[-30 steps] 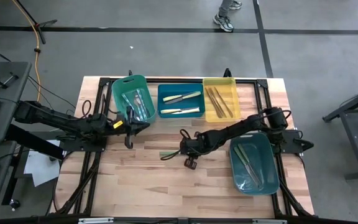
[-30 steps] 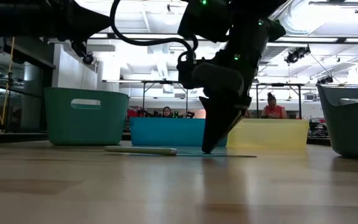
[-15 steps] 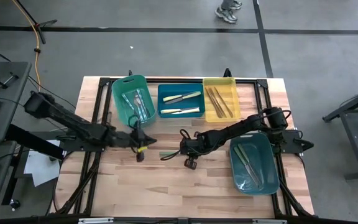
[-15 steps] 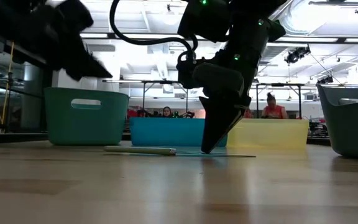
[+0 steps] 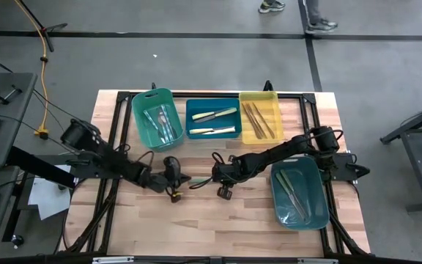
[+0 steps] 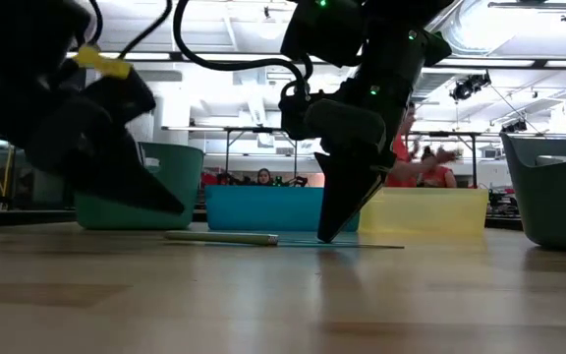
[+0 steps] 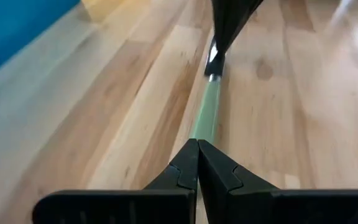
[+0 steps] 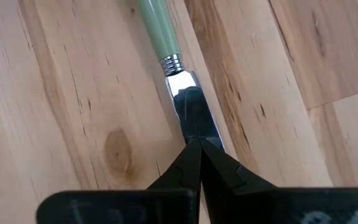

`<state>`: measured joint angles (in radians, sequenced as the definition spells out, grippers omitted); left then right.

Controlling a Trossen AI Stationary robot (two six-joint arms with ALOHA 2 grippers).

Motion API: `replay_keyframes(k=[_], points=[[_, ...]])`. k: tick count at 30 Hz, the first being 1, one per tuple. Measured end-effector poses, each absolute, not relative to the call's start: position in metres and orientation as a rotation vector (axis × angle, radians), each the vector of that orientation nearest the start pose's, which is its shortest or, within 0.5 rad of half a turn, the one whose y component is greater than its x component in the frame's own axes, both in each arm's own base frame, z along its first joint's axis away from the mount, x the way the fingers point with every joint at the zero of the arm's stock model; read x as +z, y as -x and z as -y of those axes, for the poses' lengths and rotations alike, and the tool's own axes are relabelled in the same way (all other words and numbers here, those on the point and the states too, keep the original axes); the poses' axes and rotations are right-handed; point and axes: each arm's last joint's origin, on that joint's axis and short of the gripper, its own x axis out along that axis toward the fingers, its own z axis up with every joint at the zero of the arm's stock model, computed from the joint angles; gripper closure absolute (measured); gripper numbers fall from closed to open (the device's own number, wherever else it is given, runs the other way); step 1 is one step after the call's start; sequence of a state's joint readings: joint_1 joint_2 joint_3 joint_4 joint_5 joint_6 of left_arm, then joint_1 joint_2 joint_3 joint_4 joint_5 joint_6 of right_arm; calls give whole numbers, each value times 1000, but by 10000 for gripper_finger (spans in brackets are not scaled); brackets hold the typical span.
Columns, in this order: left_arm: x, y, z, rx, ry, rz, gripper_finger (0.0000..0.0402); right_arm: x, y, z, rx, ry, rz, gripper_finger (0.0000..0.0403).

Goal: Sort silverware by color (type)
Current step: Put the green knife into the green bin

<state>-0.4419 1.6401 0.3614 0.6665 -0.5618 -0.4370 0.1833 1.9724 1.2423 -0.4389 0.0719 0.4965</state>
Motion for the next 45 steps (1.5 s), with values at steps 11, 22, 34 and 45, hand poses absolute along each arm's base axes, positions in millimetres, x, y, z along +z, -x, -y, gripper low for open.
replay_keyframes(k=[11,22,34,45], points=[[81,-223,96,242,179,-523,402,139,-378,-68,-190,-291,-1149,403],[80,-221,97,261,161,-521,401,140,-378,-68,-182,-286,-1142,403],[82,-221,98,258,130,-511,402,159,-374,-65,-217,-231,-1095,402],[82,-219,106,212,118,-511,402,195,-362,-61,-263,-220,-1016,335]])
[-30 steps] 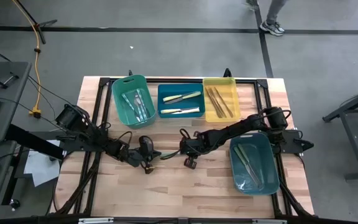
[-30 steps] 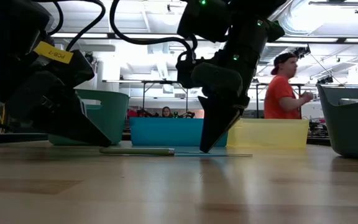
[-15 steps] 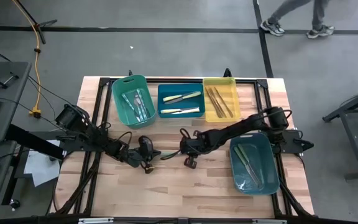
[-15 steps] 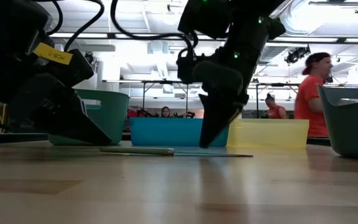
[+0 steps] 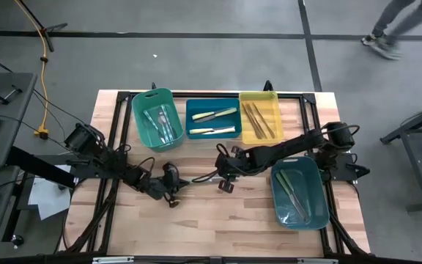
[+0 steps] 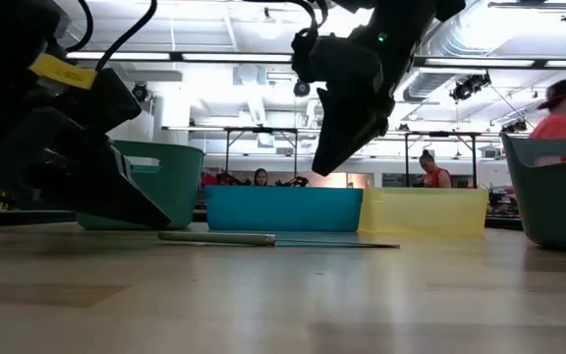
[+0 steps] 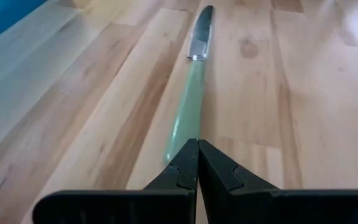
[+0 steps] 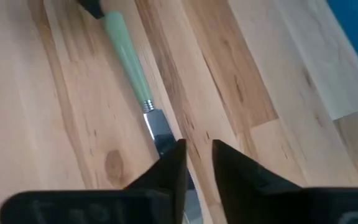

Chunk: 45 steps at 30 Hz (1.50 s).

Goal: Sort silverware by color (type)
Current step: Put the green knife into the green bin

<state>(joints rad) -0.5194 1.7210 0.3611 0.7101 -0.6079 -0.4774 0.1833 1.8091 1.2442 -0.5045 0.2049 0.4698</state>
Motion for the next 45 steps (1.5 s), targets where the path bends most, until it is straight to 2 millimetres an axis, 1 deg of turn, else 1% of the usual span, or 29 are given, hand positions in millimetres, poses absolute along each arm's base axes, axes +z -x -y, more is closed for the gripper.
replay_keyframes(k=[4,8,18,23,30,32,35,40,45], points=[[82,-217,109,208,112,-517,402,195,-362,-61,-269,-208,-1021,299],[82,-217,107,234,113,-509,402,195,-362,-61,-278,-201,-1015,283],[82,-217,107,251,105,-496,402,195,-362,-61,-277,-201,-1015,281],[81,-218,105,230,143,-526,402,195,-362,-61,-277,-202,-1015,281],[79,-218,103,239,141,-539,402,195,-362,-61,-276,-202,-1015,281],[79,-218,103,236,142,-540,402,195,-362,-61,-258,-219,-1023,281],[79,-218,103,233,143,-542,402,194,-362,-64,-175,-274,-1056,281],[77,-218,103,232,144,-542,402,182,-364,-67,-129,-302,-1115,281],[77,-218,104,219,145,-551,401,159,-368,-63,-149,-299,-1187,281]])
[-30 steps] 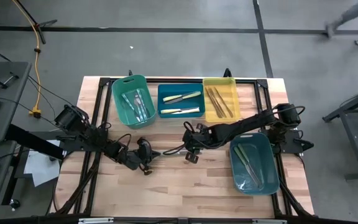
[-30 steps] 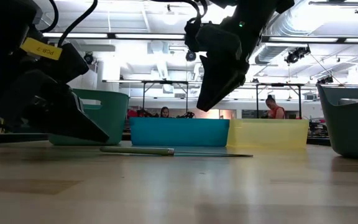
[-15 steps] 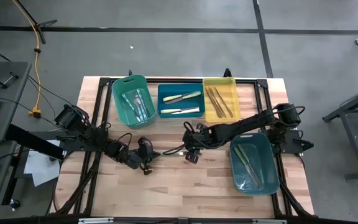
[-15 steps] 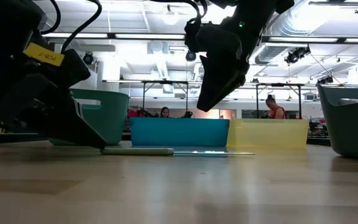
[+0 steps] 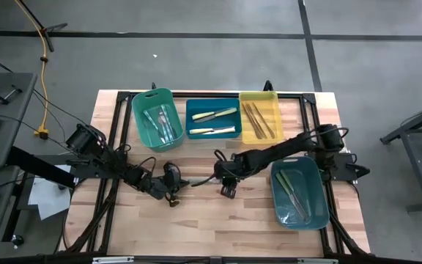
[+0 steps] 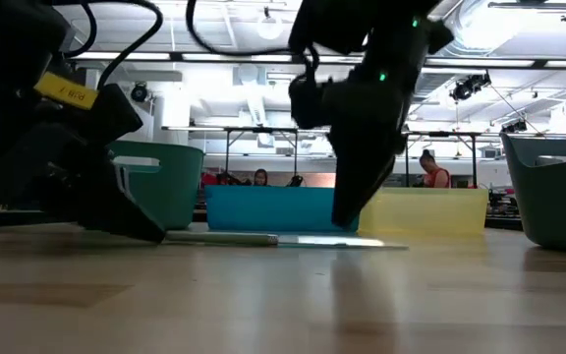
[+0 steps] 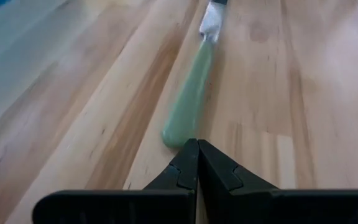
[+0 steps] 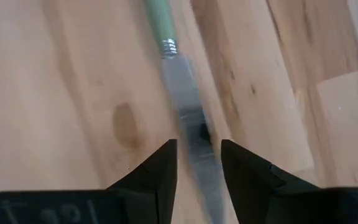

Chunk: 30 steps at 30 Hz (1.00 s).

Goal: Sort silverware by color (type)
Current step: Put the green knife into the green bin

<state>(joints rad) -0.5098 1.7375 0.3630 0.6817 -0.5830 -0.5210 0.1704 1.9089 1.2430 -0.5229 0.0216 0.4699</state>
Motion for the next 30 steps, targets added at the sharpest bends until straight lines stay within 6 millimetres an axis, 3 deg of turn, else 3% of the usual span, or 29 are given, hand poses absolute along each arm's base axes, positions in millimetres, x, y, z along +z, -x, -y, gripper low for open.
replay_keyframes(k=[4,13,21,30], points=[[75,-218,103,220,139,-562,402,149,-371,-55,-164,-294,-1205,281],[76,-219,103,225,139,-546,402,147,-373,-50,-114,-312,-1221,281],[96,-219,110,222,75,-428,402,147,-373,-50,-109,-297,-1220,281],[77,-224,92,304,114,-518,402,147,-373,-50,-109,-297,-1220,281]])
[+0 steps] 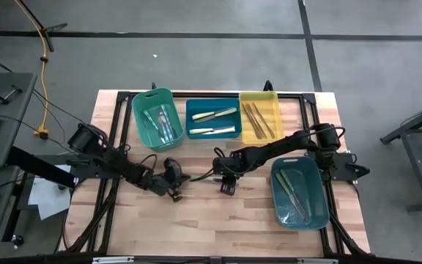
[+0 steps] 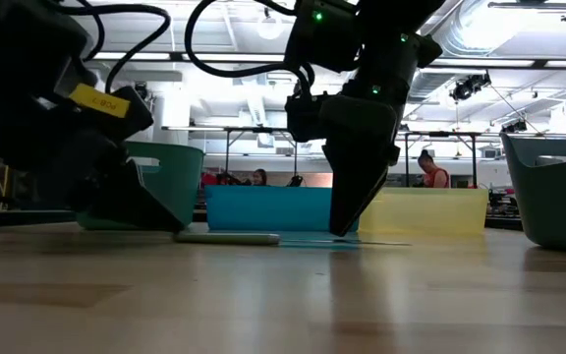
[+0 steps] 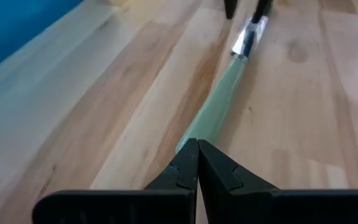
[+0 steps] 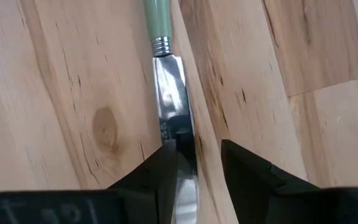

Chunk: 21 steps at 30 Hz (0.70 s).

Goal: Sort silverware by color (type)
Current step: Put the green knife into the green bin

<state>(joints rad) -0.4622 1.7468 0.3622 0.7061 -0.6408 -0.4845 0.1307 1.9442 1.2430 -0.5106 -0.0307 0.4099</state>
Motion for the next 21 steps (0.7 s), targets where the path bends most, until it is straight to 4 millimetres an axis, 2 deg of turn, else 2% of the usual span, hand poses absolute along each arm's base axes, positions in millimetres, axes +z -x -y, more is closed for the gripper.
replay_keyframes(k=[9,14,21], points=[[72,-228,93,304,121,-508,402,147,-373,-50,-109,-297,-1220,281],[62,-229,92,325,143,-520,402,146,-372,-51,-69,-324,-1238,281],[60,-235,95,319,136,-528,402,129,-361,-49,-103,-347,-1226,281]])
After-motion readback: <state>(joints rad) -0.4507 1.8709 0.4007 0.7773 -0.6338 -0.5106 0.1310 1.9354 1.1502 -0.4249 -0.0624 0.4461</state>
